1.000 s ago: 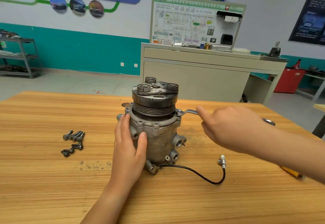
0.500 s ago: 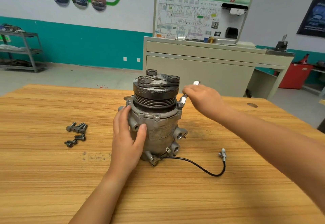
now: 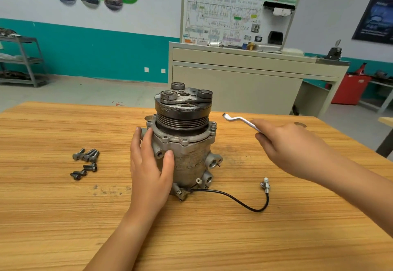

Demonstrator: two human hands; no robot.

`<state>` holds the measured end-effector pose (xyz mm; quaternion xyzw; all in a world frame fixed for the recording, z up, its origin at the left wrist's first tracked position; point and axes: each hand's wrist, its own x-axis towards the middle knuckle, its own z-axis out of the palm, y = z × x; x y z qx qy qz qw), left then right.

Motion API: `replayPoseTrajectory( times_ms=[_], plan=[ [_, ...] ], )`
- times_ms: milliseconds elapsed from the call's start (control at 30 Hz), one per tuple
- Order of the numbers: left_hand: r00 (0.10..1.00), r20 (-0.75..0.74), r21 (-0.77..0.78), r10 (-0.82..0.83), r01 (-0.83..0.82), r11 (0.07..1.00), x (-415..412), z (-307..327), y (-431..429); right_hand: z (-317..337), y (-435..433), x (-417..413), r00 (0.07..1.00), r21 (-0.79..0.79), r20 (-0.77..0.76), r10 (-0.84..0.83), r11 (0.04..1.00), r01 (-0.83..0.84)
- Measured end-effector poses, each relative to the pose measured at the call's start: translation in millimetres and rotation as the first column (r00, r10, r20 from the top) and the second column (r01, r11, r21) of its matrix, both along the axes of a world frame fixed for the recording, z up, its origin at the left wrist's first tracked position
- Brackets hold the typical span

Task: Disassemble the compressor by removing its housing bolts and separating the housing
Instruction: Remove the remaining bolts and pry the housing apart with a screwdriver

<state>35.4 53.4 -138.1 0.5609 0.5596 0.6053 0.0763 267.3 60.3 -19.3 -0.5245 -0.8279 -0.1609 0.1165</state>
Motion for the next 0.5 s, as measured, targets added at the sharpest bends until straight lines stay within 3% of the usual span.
replayPoseTrajectory(
  times_ms=[200,367,500],
  plan=[
    [0.997,-0.068,0.061,-0.02,0.024,0.998,5,1,-5,2,-2,-13,0.995,0.028,0.083,-0.061,0.998,0.059],
    [0.994,-0.098,0.082,-0.05,0.058,0.995,9,0,-7,8,-7,-31,0.963,0.031,0.254,-0.091,0.996,0.086],
    [0.993,-0.103,0.072,-0.051,0.059,0.996,10,-1,-6,16,-20,-50,0.874,0.061,0.462,-0.15,0.989,0.138]
  ],
)
